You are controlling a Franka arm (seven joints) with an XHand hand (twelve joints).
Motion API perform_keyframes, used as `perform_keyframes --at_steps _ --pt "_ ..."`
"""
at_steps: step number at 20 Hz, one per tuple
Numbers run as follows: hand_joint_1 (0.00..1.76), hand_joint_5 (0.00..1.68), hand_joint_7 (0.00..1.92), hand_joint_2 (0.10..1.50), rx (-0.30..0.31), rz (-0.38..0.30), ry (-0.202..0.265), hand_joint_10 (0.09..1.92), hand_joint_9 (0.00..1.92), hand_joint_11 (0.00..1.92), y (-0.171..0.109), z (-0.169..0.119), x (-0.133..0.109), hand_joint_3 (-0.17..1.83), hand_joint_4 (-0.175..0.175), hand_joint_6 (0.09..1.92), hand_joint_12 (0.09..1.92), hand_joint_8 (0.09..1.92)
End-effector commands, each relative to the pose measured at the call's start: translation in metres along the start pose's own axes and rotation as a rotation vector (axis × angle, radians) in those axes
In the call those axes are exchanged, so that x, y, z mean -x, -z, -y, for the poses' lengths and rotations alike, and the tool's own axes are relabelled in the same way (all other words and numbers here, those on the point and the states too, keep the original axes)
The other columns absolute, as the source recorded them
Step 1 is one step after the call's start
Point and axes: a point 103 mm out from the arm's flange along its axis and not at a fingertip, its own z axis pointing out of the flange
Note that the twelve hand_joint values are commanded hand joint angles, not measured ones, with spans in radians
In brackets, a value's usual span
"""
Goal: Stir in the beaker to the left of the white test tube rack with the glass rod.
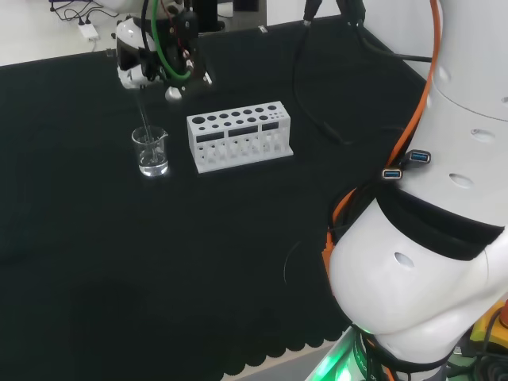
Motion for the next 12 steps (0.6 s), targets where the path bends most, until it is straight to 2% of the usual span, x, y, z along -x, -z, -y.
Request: perform_keyframes --at_steps 1,12 --pt "1.31 1.27 1.22 1.07 0.007 -0.022 0.032 0.77 1.63 1.65 0.001 -0.013 -0.013 -0.11 -0.175 0.23 0.61 0.92" --pt "1.31 1.27 1.22 1.07 0.002 -0.035 0.036 0.77 1.63 1.65 0.005 -0.046 0.006 -0.11 -0.175 0.22 0.61 0.92"
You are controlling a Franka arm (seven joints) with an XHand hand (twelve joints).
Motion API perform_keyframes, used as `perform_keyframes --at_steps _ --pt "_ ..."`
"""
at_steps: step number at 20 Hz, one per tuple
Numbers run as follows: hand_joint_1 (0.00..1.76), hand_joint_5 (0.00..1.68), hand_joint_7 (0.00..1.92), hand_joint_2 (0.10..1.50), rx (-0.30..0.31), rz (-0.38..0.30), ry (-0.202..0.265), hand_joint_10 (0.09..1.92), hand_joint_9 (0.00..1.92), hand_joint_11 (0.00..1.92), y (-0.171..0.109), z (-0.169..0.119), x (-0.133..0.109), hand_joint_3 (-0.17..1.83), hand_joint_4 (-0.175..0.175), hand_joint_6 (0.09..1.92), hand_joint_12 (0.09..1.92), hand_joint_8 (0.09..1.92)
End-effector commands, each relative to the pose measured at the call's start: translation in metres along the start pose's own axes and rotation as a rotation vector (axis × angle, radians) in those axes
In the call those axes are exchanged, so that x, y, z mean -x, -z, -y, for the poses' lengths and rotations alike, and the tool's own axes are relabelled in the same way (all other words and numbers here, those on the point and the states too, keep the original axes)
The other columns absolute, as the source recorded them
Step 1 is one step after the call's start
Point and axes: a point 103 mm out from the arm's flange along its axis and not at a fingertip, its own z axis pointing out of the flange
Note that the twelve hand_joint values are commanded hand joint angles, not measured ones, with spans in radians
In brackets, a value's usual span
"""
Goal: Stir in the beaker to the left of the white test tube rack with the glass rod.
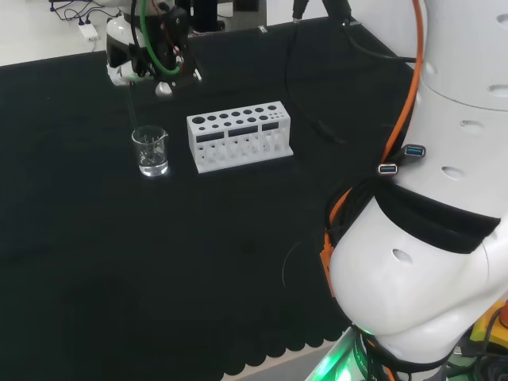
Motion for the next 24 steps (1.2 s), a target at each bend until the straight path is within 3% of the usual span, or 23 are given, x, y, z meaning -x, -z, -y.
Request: perform_keyframes --at_steps 1,6,13,19,24 --pt "1.31 1.26 1.22 1.07 -0.01 -0.005 0.01 0.77 1.63 1.65 0.005 -0.018 0.013 -0.11 -0.175 0.22 0.61 0.91" --pt "1.31 1.2 1.2 1.07 -0.016 -0.003 0.002 0.81 1.61 1.64 0.011 -0.021 0.028 -0.07 -0.175 0.35 0.63 0.95" --pt "1.31 1.18 1.19 1.06 -0.037 0.011 -0.013 0.82 1.6 1.64 0.014 -0.005 0.042 -0.06 -0.175 0.39 0.63 0.96" --pt "1.31 1.19 1.19 1.06 -0.048 0.025 -0.01 0.82 1.61 1.64 0.01 -0.001 0.03 -0.06 -0.175 0.38 0.63 0.97" --pt "1.31 1.22 1.2 1.06 -0.067 -0.011 0.018 0.8 1.61 1.64 0.002 -0.001 0.014 -0.07 -0.175 0.32 0.63 0.95"
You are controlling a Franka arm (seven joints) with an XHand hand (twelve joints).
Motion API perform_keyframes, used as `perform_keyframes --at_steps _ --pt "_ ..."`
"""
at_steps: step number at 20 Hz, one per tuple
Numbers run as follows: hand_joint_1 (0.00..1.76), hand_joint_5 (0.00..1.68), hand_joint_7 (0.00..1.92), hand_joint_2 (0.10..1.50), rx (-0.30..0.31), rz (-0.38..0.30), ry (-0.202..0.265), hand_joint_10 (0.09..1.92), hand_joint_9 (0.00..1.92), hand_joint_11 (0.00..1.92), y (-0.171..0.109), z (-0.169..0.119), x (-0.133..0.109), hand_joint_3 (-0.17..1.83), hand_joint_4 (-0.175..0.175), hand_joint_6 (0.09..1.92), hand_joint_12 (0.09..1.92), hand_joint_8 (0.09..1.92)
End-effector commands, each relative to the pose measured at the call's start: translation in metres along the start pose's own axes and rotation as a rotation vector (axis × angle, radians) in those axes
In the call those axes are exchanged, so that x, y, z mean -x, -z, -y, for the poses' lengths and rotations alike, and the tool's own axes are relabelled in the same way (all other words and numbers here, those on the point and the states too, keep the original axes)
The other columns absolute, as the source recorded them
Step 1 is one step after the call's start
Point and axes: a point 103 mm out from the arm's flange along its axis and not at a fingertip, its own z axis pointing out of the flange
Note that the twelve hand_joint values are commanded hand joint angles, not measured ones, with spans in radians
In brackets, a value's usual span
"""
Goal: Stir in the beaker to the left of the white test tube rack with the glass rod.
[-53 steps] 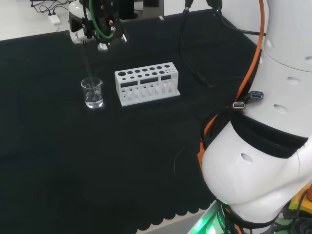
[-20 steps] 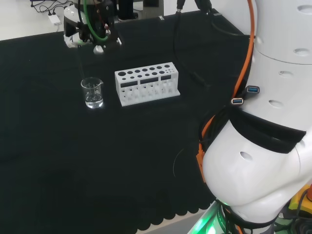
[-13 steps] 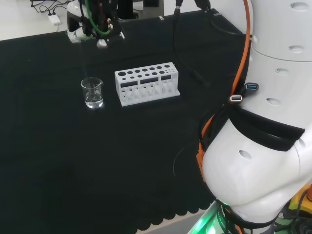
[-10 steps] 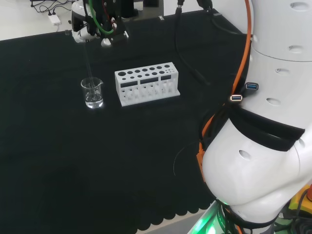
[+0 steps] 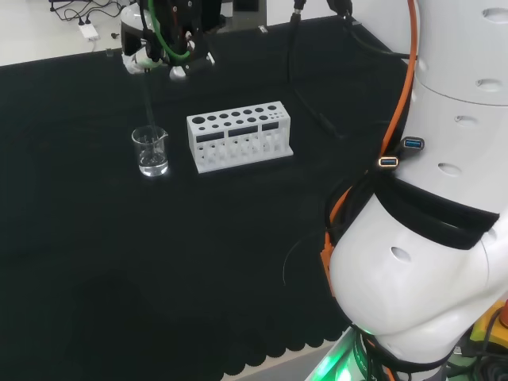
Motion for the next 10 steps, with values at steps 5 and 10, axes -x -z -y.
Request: perform_keyframes --at_steps 5,10 --pt "1.31 1.23 1.21 1.06 -0.043 -0.017 0.042 0.8 1.62 1.64 -0.019 -0.009 -0.027 -0.08 -0.175 0.31 0.63 0.94" --pt "1.31 1.23 1.21 1.07 -0.044 -0.03 0.042 0.79 1.62 1.64 -0.022 -0.019 -0.025 -0.08 -0.175 0.3 0.63 0.94"
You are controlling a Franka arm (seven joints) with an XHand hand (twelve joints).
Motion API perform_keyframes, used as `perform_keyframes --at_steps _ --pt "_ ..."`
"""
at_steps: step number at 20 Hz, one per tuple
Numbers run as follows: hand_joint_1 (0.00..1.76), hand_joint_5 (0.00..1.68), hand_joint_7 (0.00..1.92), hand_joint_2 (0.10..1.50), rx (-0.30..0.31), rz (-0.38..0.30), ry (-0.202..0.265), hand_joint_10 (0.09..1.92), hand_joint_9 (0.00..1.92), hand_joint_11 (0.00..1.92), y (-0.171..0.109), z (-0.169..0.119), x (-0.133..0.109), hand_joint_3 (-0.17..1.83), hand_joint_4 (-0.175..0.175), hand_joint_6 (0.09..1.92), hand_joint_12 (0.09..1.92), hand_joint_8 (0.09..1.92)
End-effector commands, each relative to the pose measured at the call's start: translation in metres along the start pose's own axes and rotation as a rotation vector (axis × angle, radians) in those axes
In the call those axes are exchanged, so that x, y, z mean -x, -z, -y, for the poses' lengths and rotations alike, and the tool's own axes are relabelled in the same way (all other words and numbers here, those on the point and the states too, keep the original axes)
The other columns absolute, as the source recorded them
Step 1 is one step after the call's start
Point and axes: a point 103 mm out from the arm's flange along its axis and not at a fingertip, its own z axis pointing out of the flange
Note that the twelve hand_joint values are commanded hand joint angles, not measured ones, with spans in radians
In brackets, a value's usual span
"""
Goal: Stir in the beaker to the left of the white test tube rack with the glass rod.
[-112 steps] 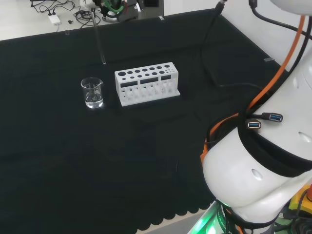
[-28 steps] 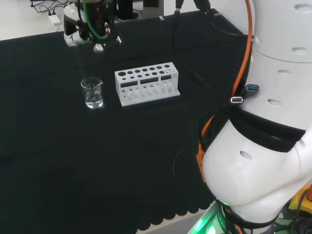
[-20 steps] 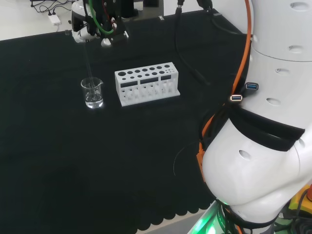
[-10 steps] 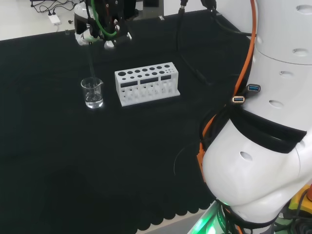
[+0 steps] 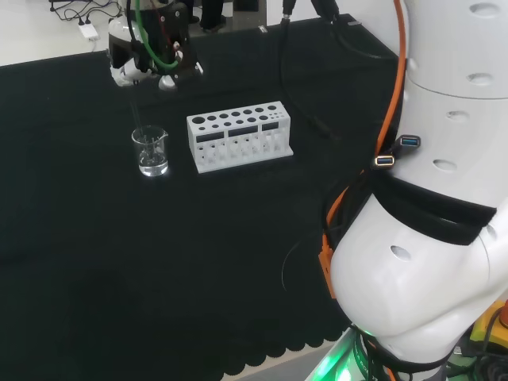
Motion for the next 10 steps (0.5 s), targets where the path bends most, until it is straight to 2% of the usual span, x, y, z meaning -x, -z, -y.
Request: perform_keyframes --at_steps 1,6,10 --pt "1.31 1.23 1.21 1.07 -0.01 -0.009 0.013 0.79 1.62 1.64 -0.005 -0.014 -0.002 -0.08 -0.175 0.3 0.63 0.94" --pt "1.31 1.23 1.21 1.07 -0.028 -0.018 0.014 0.79 1.62 1.64 -0.007 -0.022 0.013 -0.09 -0.175 0.3 0.63 0.93" --pt "1.31 1.23 1.21 1.07 -0.035 -0.012 -0.006 0.79 1.62 1.64 -0.002 -0.02 0.031 -0.09 -0.175 0.3 0.63 0.93"
